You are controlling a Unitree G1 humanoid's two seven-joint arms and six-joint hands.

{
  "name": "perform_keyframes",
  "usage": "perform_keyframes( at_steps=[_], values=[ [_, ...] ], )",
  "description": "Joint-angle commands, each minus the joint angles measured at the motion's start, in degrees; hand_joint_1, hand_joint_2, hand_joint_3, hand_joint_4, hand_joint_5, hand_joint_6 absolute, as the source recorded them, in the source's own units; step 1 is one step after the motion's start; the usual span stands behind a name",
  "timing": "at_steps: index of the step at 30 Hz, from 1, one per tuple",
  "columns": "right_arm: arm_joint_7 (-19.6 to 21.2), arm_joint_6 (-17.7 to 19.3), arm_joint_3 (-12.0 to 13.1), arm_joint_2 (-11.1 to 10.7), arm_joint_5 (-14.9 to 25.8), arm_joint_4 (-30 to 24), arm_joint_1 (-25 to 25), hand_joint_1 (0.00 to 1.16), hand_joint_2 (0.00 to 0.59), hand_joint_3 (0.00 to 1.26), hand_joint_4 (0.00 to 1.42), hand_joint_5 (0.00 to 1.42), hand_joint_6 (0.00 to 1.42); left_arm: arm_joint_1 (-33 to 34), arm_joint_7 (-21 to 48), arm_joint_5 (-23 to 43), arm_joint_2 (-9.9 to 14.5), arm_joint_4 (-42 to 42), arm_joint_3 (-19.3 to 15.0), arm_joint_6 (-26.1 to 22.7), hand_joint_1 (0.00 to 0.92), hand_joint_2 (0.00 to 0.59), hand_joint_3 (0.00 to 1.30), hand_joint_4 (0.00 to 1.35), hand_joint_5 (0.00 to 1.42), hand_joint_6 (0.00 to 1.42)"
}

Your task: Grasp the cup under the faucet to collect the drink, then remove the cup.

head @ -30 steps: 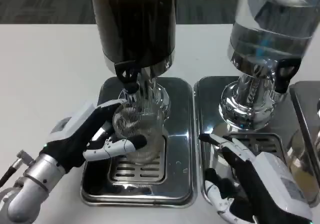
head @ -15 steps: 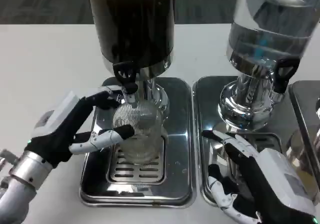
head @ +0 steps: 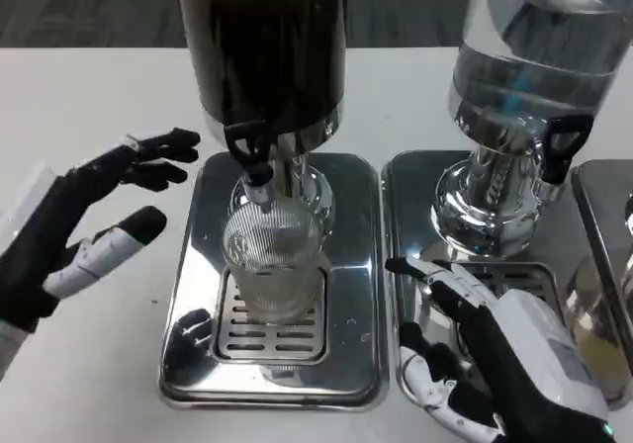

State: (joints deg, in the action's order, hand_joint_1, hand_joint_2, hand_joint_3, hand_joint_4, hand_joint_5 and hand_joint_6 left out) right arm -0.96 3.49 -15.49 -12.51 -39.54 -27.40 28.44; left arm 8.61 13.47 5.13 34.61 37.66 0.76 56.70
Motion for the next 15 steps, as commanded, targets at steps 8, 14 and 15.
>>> perform_keyframes(
  at_steps=[8,14,15],
  values=[
    [0.76,0.44,0.05,0.35,1.94,2.0,-1.07,0.58,0.545,0.21,0.14,0.09,0.16,-1.66,28.42,26.51,1.67,-13.14,-7.95,-21.44,0.0,0.045,0.3,0.22,0.25,0.24],
    [1.2,0.91,-0.02,0.3,2.06,2.76,-1.7,0.59,0.545,0.21,0.14,0.09,0.16,-0.89,38.69,32.7,1.21,-17.93,-11.25,-36.05,0.0,0.032,0.29,0.2,0.25,0.2],
    [1.22,0.89,-0.06,0.32,2.1,2.94,-1.83,0.59,0.545,0.21,0.14,0.09,0.16,-0.67,40.1,33.56,1.08,-18.71,-11.76,-38.41,0.0,0.031,0.29,0.2,0.25,0.2]
  ],
)
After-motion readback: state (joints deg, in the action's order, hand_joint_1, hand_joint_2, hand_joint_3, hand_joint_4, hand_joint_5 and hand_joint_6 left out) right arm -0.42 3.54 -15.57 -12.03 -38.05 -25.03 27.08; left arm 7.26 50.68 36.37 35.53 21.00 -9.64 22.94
